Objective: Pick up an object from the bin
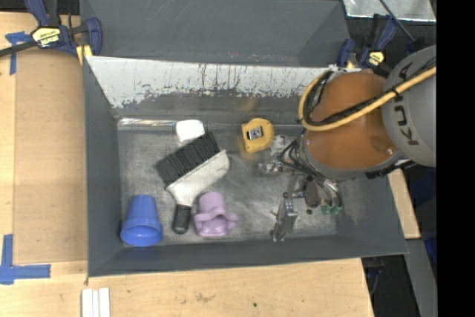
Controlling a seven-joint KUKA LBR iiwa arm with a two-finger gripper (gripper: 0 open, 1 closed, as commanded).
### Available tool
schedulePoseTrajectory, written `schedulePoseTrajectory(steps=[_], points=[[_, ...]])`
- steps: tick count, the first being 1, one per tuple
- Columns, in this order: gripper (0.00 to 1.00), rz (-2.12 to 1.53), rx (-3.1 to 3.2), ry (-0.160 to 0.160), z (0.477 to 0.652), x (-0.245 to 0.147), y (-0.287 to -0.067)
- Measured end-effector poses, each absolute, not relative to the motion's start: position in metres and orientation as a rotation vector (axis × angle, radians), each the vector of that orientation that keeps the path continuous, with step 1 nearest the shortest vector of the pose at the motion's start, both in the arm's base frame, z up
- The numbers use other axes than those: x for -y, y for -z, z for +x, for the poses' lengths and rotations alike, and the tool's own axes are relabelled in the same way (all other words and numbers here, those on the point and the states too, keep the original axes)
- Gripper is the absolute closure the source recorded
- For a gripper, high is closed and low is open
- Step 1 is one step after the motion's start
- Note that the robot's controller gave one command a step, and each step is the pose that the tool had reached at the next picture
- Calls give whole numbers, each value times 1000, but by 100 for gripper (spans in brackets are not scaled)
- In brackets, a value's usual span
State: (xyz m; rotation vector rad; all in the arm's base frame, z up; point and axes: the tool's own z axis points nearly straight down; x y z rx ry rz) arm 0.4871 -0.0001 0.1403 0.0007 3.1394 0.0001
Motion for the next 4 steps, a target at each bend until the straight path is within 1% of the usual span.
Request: schedulePoseTrajectory(steps=[1, 2, 3, 4], points=[[0, 1, -3139, 0, 487, 0, -140], [0, -190, -3129, 2, 496, -1, -123], [0, -690, -3066, 1, 501, -14, -91], [0, -952, -2990, 1, 507, -33, -88]])
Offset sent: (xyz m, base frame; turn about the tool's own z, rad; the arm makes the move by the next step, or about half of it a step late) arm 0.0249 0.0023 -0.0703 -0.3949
